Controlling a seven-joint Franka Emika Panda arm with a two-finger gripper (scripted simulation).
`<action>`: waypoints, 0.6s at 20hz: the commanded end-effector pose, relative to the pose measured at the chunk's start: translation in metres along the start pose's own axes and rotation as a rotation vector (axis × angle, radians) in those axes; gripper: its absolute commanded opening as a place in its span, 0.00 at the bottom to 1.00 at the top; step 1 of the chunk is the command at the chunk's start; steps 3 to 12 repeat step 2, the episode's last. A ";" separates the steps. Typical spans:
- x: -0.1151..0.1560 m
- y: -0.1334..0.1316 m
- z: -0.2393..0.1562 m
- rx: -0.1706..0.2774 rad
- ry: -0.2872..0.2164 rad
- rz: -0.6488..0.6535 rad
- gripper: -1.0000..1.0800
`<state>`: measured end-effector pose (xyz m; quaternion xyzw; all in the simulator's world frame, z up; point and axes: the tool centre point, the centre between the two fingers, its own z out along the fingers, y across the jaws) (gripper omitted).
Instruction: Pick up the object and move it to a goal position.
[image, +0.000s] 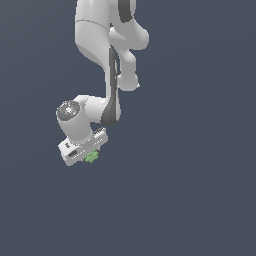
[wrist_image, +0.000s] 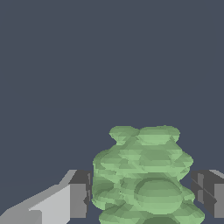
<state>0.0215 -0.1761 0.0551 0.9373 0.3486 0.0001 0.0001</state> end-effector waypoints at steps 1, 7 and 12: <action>0.001 0.002 0.000 0.000 0.000 -0.001 0.00; 0.001 0.002 0.000 0.000 0.000 -0.001 0.00; 0.001 0.002 0.000 0.000 0.000 -0.001 0.00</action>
